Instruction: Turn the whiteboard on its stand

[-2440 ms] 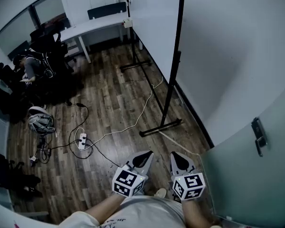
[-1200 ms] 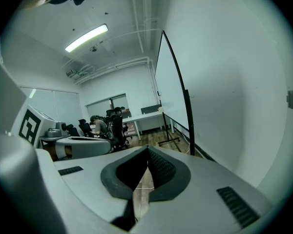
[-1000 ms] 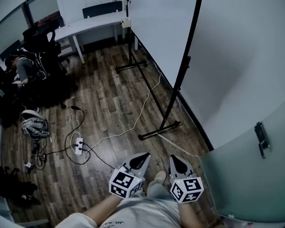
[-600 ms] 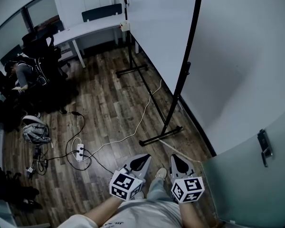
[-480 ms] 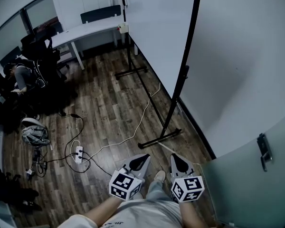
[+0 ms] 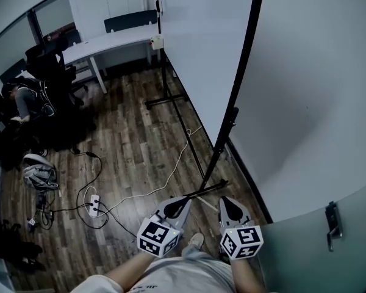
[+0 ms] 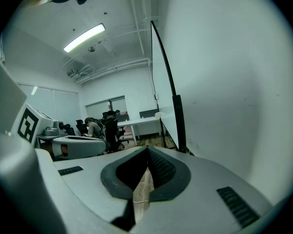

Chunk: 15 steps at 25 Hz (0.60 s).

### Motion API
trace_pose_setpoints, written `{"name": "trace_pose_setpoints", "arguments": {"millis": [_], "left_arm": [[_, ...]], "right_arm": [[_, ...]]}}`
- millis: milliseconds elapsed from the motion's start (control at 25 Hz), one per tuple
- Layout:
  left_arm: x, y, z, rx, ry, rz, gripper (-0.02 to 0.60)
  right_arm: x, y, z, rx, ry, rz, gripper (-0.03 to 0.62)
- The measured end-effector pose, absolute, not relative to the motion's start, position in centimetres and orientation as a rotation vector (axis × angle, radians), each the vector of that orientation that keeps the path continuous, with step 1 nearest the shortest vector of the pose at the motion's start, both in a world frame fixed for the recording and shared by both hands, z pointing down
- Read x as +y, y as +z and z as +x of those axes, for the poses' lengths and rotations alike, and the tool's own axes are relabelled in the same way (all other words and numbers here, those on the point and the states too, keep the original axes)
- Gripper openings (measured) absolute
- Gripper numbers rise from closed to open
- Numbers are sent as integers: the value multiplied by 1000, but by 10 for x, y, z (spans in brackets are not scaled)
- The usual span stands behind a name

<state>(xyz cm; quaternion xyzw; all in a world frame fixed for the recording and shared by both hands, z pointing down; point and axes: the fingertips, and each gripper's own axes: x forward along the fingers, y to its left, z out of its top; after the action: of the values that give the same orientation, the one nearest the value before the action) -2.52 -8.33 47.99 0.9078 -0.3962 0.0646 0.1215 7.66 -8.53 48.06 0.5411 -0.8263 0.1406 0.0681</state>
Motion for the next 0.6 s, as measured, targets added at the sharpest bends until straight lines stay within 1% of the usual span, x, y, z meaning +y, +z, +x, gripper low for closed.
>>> {"name": "trace_pose_setpoints", "arguments": {"millis": [280, 600], "left_arm": [[-122, 471, -5, -1235, 165, 2628, 9], [-136, 477, 7, -1258, 211, 2600, 9]], "right_arm": [[-124, 474, 103, -2533, 421, 1606, 6], [-142, 475, 116, -2554, 419, 1593, 6]]}}
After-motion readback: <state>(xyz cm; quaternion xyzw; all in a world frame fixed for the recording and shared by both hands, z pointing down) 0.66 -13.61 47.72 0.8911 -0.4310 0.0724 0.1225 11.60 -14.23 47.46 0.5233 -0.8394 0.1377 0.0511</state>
